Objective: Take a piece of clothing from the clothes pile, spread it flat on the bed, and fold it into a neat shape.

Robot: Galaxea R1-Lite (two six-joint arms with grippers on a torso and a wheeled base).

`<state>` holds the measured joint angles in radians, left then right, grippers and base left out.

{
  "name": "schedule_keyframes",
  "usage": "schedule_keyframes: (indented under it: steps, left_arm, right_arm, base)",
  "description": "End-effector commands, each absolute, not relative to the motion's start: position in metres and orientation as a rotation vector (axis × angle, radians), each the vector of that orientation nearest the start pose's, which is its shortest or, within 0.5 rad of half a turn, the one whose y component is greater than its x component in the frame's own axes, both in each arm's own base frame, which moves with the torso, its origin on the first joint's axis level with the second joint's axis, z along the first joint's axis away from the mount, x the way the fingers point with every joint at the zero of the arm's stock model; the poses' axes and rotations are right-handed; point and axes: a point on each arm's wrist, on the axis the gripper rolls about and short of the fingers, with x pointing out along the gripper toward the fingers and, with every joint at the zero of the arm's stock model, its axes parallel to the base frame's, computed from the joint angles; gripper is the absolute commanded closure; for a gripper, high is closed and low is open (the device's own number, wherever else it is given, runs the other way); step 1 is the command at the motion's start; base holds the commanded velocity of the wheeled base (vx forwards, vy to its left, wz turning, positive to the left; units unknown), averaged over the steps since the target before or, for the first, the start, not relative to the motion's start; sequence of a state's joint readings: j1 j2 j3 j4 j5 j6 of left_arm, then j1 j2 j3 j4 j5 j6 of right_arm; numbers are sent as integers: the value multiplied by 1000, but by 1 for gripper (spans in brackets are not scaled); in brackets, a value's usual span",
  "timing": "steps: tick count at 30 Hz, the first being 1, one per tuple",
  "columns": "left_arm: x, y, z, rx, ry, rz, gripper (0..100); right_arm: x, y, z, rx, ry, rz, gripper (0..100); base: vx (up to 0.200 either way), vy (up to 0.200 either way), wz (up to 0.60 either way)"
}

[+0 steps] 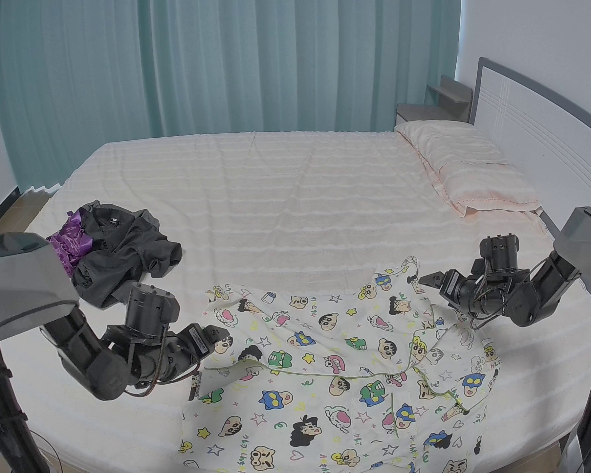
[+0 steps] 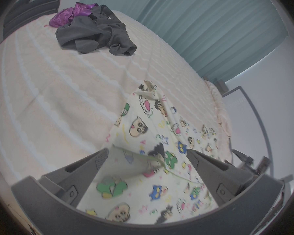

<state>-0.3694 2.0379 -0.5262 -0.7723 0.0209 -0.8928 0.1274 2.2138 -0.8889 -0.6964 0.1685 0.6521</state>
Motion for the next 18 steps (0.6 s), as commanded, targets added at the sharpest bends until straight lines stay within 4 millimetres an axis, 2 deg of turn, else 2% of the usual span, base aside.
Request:
schedule_keyframes:
  steps: [1, 4, 12, 18]
  left_arm:
    - [309, -114, -10, -620, 818, 106, 0]
    - [317, -118, -13, -612, 798, 115, 0]
    - [319, -118, -15, -545, 800, 105, 0]
    - [327, -131, -16, -484, 801, 92, 0]
  right_arm:
    - [351, 55, 41, 675, 696, 122, 0]
    - [349, 54, 43, 679, 682, 128, 0]
    - [348, 54, 47, 682, 671, 134, 0]
    - [348, 53, 46, 683, 670, 131, 0]
  base:
    - [0, 0, 0]
    - [0, 0, 0]
    - [0, 0, 0]
    - [0, 0, 0]
